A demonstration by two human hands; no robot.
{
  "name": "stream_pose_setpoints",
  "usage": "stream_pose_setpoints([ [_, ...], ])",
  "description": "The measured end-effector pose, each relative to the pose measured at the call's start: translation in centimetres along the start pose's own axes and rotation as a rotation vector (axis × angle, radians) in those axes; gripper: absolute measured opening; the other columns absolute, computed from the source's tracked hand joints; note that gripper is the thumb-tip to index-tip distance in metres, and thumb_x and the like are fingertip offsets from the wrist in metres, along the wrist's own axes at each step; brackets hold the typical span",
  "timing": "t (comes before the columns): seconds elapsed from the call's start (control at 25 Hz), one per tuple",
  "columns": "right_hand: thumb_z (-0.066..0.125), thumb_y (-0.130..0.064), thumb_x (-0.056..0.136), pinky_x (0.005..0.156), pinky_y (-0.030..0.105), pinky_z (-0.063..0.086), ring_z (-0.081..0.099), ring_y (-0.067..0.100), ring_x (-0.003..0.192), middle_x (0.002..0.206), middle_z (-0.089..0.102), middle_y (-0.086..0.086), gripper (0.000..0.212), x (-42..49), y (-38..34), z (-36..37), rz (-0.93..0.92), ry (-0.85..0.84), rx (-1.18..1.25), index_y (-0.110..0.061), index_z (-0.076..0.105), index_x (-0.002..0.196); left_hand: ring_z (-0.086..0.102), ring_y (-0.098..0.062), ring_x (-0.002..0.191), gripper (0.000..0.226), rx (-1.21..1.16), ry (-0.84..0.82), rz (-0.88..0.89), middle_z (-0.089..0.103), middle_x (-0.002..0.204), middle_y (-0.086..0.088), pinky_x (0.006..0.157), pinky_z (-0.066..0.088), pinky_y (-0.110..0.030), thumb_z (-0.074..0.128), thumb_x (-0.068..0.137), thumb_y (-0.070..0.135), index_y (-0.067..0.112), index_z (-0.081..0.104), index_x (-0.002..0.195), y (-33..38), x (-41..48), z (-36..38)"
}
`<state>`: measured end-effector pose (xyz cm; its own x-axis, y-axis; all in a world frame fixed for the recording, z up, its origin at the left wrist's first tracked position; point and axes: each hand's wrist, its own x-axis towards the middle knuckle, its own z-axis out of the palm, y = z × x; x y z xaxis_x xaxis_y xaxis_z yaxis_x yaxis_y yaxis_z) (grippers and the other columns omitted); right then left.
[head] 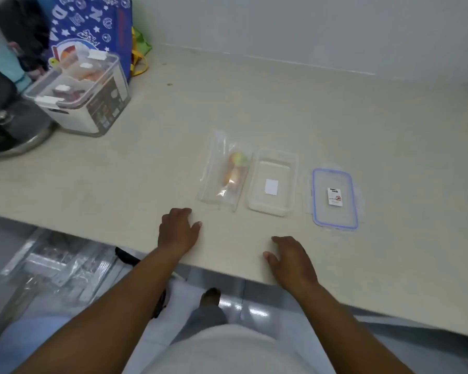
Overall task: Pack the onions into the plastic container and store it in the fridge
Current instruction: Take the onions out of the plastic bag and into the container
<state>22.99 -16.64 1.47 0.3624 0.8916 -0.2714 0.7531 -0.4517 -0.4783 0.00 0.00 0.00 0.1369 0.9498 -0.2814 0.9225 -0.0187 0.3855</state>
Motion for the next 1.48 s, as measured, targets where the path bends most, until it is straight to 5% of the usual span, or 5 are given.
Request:
stream_pose_setpoints([
  [0.32,0.055,-0.04,0.092,0.077,0.027,0.035,0.059,0.029,0.106,0.104,0.068,0.01,0.04,10.5,-10.7,1.9,0.281,-0.049,0.278,-0.004,0.066,0.104,0.053,-0.029,0.123,0.055,-0.374,-0.174,-0.117,0.057,0.135,-0.009,0.103,0.041,-0.032,0.055,0.09,0.043,0.01,0.05,0.134,4.1,11.5,-2.8],
  [0.44,0.051,-0.036,0.094,0.068,0.029,0.035,0.061,0.033,0.093,0.086,0.062,0.01,0.03,12.3,-12.1,2.7,0.304,0.003,0.172,-0.009,0.054,0.08,0.065,-0.03,0.1,0.03,-0.503,-0.241,-0.117,0.069,0.11,-0.008,0.09,0.053,-0.035,0.058,0.086,0.042,0.018,0.069,0.101,4.2,13.8,-3.1],
  [0.6,0.04,-0.022,0.097,0.07,0.034,0.045,0.062,0.037,0.093,0.096,0.066,0.017,0.022,12.3,-12.1,3.1,0.306,0.013,0.02,-0.008,0.057,0.091,0.053,-0.019,0.06,0.014,-0.674,-0.35,-0.08,0.058,0.07,0.0,0.063,0.046,-0.027,0.064,0.085,0.034,0.023,0.068,0.077,3.9,14.8,-3.9],
  [1.04,0.058,-0.042,0.083,0.075,0.032,0.053,0.064,0.022,0.086,0.089,0.067,0.0,0.021,8.6,-10.2,0.1,0.211,-0.11,-0.05,-0.023,0.062,0.091,0.049,-0.013,0.047,0.018,-0.847,-0.522,0.057,0.055,0.054,-0.002,0.048,0.043,-0.019,0.06,0.089,0.015,0.006,0.058,0.074,5.6,12.7,-6.3],
  [1.48,0.071,-0.033,0.083,0.051,0.028,0.047,0.068,0.012,0.056,0.068,0.073,0.004,0.029,13.3,-13.7,-5.4,0.248,-0.057,0.714,-0.004,0.069,0.083,0.049,-0.009,0.047,0.024,-0.864,-0.474,0.095,0.056,0.052,0.005,0.047,0.041,-0.021,0.079,0.074,0.016,0.016,0.057,0.065,8.7,6.9,-5.4],
])
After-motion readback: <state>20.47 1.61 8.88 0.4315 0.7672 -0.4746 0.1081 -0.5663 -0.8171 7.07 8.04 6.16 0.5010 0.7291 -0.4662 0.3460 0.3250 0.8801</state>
